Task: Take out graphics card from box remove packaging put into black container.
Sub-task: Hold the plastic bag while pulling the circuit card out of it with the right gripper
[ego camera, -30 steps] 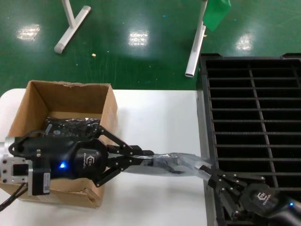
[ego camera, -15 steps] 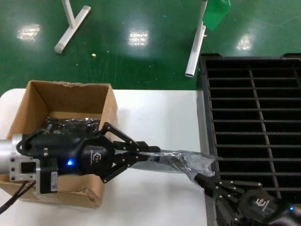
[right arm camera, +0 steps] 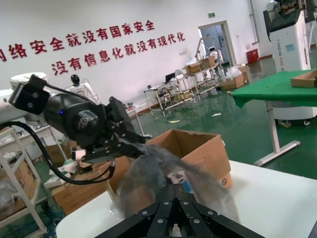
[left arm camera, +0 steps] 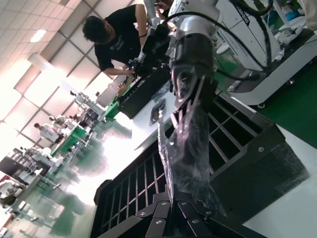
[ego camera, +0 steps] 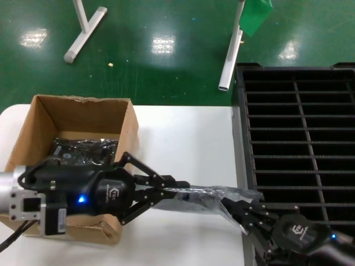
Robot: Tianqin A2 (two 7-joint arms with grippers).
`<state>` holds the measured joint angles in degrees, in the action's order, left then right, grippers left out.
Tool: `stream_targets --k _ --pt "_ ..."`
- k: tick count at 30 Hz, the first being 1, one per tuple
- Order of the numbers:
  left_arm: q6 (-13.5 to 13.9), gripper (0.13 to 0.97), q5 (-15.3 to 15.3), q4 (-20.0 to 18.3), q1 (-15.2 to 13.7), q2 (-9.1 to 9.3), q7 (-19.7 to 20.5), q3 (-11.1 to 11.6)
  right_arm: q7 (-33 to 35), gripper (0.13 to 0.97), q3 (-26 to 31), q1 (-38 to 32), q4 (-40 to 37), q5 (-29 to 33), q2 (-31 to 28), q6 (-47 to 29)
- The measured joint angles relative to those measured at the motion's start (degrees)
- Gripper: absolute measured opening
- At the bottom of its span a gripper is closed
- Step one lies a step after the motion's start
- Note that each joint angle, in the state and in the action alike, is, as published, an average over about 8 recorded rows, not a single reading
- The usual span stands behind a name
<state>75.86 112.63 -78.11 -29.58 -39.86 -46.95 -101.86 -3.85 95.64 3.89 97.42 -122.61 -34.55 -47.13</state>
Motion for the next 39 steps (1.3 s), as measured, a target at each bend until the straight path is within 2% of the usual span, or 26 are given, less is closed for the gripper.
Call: stream_targets --k 10,21,39 --pt "0.8 0.142 0.8 -0.3 0.9 -1.47 0.4 1.0 -0.5 0.147 0.8 -1.8 -1.3 0.4 -0.3 0.1" --pt "0.9 0.142 1.4 -0.9 0.8 -0.77 1.3 0.9 -1.5 0.147 1.9 -2.9 -1.9 0.4 0.6 0.8" --pt "0.9 0.142 1.0 -1.0 0.1 -0.37 1.1 0.7 -0.4 0.147 1.1 -0.8 -2.0 -0.3 1.2 0.7"
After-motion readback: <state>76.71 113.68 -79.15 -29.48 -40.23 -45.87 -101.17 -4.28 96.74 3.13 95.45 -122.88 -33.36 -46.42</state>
